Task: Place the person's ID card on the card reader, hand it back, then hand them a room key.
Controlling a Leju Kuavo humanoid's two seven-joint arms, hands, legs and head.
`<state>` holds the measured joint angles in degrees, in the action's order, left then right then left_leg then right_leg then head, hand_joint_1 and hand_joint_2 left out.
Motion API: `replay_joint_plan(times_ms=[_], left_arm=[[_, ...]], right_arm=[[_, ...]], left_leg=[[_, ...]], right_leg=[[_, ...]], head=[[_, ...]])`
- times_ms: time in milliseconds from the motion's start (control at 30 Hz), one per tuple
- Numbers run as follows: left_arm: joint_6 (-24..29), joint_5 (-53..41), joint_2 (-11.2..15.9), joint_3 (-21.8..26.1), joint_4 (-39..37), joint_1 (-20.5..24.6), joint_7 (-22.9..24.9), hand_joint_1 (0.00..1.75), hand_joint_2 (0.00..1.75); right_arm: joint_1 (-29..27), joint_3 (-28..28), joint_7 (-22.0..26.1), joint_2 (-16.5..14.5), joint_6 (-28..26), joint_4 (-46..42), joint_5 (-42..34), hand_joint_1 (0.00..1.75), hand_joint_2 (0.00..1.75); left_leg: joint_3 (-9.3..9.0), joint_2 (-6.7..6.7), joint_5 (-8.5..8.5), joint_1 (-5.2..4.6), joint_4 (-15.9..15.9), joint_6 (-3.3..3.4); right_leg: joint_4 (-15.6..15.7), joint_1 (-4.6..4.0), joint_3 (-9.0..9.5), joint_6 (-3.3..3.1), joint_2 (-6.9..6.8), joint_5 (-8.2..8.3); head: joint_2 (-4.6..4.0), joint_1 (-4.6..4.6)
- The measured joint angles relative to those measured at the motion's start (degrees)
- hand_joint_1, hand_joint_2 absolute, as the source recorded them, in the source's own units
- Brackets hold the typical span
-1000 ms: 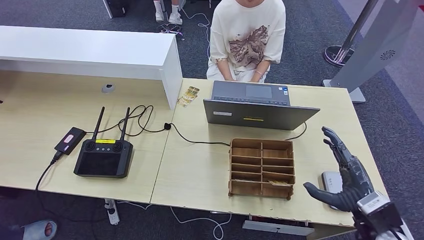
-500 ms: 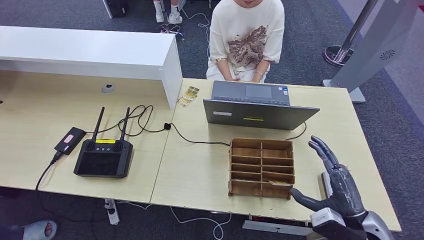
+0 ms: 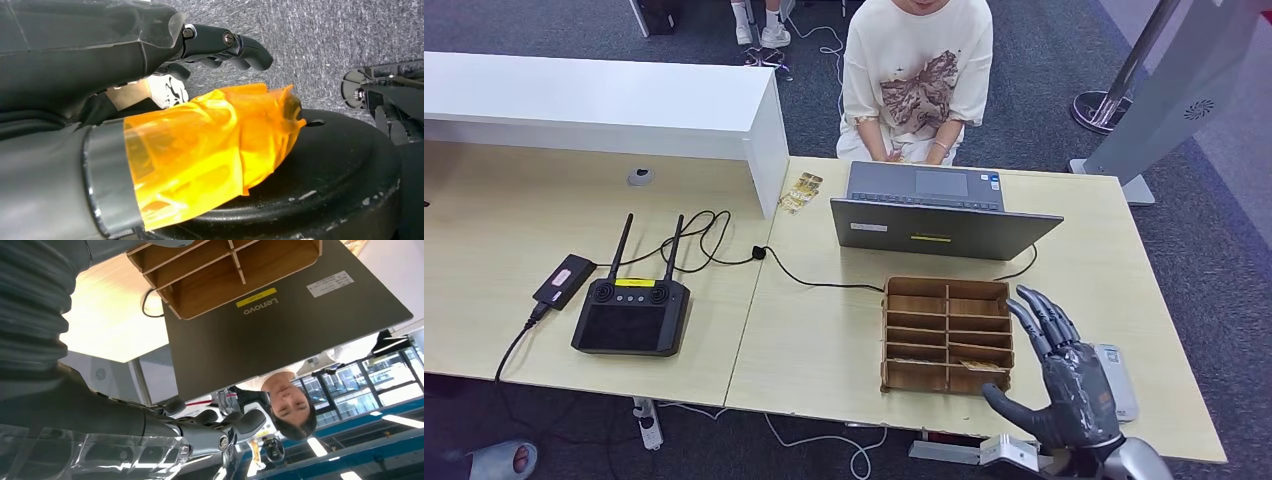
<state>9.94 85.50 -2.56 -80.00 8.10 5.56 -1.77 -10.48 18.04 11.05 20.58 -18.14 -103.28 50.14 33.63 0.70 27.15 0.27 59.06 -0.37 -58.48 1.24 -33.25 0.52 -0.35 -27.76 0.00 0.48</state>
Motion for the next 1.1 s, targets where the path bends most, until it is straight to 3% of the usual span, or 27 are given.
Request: replay_joint_plan(times_ms=[333,867,1100], left_arm=[[0.10,0.00,0.00,0.00,-0.17,0.03,0.56,0.00,0.00],[0.15,0.00,0.00,0.00,-0.17,0.05,0.65,0.00,0.00],[0.15,0.00,-0.02,-0.02,-0.17,0.15,1.04,0.00,0.00]], right_arm=[[0.24,2.89,-8.90,0.04,-6.06,1.94,13.15,0.00,1.75],[0.87,4.87,-12.27,0.05,-6.91,4.38,17.72,0.00,1.75],[2.23,6.62,-19.50,0.06,-5.99,7.04,25.58,0.00,1.75]], left_leg=[[0.00,0.00,0.00,0.00,0.00,0.00],[0.00,0.00,0.00,0.00,0.00,0.00],[0.00,-0.01,0.00,0.00,0.00,0.00]], right_leg=[[0.00,0.00,0.00,0.00,0.00,0.00],[0.00,0.00,0.00,0.00,0.00,0.00],[0.00,0.00,0.00,0.00,0.00,0.00]], head=[[0.00,0.00],[0.00,0.00],[0.00,0.00]])
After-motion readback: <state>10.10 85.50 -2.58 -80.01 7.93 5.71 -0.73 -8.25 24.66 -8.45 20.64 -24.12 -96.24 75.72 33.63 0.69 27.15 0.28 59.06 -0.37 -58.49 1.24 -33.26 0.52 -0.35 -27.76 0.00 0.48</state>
